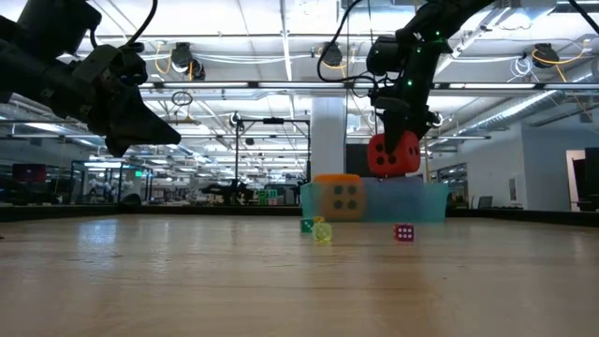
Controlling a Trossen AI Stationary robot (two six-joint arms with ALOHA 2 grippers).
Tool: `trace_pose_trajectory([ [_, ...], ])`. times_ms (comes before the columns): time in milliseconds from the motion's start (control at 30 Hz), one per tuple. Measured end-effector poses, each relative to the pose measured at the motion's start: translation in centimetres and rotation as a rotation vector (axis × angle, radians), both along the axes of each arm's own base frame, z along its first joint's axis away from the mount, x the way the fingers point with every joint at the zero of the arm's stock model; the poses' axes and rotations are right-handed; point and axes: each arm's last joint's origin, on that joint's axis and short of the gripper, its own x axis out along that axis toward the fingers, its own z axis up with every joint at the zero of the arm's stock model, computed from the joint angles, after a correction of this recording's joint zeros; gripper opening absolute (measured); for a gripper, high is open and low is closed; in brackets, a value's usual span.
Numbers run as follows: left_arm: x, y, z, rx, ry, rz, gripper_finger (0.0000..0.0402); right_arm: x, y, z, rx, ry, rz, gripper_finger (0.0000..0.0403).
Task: Pick & Place Dice
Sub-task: Put the large red dice into the blue transparent bin
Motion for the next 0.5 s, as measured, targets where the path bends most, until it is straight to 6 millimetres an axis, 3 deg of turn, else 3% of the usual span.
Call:
trace_pose_trajectory([
  [267, 0.0, 0.0, 0.0, -0.003, -0.001, 0.007, 0.0031, -0.3, 0.6, 1.4, 0.001, -0.087, 0.122, 0.0400],
  [500, 0.0, 0.0, 0.0, -0.007, -0.003, 0.009, 0.0031, -0.4, 0.4, 0.8, -0.084, -0.014, 0.100, 0.0400],
])
